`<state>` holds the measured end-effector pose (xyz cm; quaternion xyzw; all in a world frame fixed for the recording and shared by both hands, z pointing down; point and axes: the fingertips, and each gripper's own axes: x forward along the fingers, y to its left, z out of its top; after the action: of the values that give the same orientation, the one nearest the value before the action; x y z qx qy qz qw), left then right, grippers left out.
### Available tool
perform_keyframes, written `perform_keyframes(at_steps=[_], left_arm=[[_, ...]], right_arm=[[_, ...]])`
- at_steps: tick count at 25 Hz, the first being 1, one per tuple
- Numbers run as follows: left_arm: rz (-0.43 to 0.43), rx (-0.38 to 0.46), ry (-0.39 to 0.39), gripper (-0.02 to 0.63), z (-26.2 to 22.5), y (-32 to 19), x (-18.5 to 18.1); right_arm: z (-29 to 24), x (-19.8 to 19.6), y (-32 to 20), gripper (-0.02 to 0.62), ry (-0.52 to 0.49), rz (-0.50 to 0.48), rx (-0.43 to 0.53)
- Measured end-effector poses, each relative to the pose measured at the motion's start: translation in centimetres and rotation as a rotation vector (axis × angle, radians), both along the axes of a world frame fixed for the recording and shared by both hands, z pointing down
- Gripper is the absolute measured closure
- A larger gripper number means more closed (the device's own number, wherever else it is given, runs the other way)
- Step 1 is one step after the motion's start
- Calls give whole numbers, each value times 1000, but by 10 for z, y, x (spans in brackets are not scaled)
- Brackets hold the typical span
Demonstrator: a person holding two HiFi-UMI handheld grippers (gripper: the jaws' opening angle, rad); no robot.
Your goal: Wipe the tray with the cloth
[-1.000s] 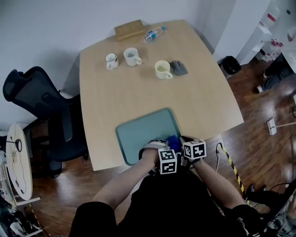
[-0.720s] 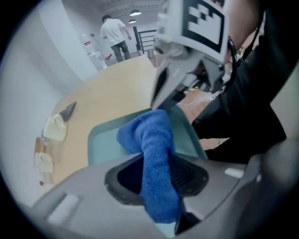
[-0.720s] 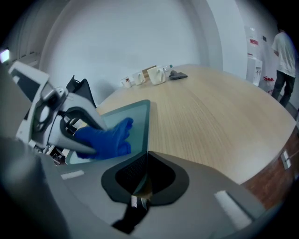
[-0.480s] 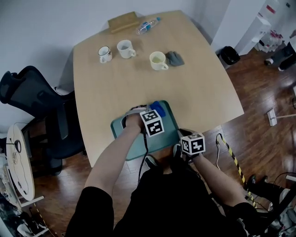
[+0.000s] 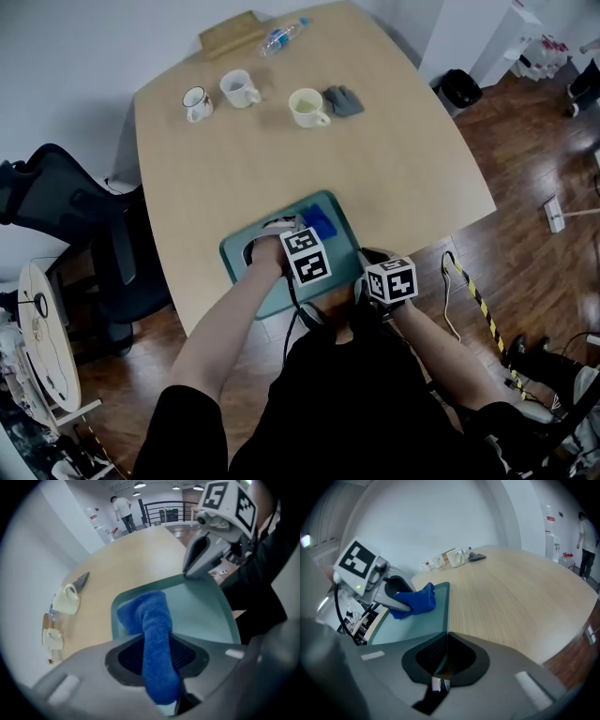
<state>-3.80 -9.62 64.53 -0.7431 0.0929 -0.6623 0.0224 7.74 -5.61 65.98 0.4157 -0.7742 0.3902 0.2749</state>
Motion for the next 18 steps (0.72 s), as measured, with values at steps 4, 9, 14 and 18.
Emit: perform_keyframes(at_steps=[4,9,14,18], left_arm=[[34,-94,65,469,-2,65,20],[53,-135,128,469,0,128,27],[-2,-120,141,469,7,111,10],[-71,-121,119,469,6,74,-20]], right_arm=[[1,1,-1,580,11,-10,1],[2,3,-1,580,27,-25,-14],[2,0,1,580,40,-27,-12],[0,-1,-2,580,38,-30,-7]])
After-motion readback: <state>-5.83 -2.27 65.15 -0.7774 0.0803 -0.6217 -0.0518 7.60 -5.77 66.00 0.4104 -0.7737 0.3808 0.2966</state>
